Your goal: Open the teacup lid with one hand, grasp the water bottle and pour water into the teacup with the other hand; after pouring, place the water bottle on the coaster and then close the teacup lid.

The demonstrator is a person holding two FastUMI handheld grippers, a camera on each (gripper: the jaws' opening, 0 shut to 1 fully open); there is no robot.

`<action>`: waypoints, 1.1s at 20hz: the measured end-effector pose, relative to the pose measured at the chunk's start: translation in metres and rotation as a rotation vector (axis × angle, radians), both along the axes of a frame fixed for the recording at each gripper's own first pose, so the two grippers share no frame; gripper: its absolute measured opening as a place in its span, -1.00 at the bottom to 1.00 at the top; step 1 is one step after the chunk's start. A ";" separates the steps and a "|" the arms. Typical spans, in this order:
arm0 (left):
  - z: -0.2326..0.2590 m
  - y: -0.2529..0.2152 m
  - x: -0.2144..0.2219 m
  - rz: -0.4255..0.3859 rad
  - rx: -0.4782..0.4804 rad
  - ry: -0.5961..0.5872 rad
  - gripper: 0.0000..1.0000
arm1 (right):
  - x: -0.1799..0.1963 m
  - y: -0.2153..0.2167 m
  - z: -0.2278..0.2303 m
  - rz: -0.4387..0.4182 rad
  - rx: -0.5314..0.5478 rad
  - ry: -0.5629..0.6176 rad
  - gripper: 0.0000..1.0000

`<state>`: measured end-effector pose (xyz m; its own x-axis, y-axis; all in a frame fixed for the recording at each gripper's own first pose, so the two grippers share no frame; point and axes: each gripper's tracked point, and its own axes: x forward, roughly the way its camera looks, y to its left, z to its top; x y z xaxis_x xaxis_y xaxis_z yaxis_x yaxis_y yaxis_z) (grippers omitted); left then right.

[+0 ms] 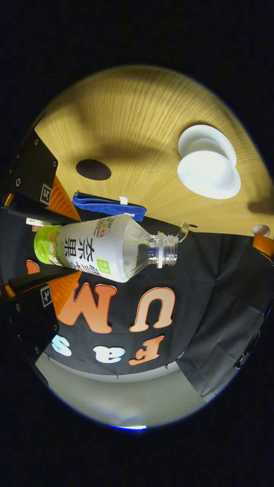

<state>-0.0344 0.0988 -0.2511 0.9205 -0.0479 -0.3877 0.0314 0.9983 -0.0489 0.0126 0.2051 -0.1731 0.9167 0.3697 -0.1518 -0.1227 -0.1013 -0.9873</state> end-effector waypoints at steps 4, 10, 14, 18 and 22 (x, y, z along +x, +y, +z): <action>-0.003 0.001 0.000 -0.002 0.003 0.006 -0.41 | -0.001 0.003 0.001 0.015 -0.009 -0.018 0.23; -0.003 0.003 0.000 0.000 0.001 0.004 -0.41 | 0.001 0.009 0.010 0.037 -0.007 -0.079 0.23; -0.002 0.003 0.001 -0.002 0.005 -0.001 -0.41 | 0.003 0.012 0.022 0.056 -0.017 -0.118 0.23; -0.003 0.005 0.003 0.001 0.012 0.004 -0.41 | 0.009 0.015 0.035 0.093 -0.056 -0.180 0.22; -0.003 0.003 0.002 -0.003 0.008 0.003 -0.41 | 0.010 0.016 0.038 0.103 -0.064 -0.203 0.22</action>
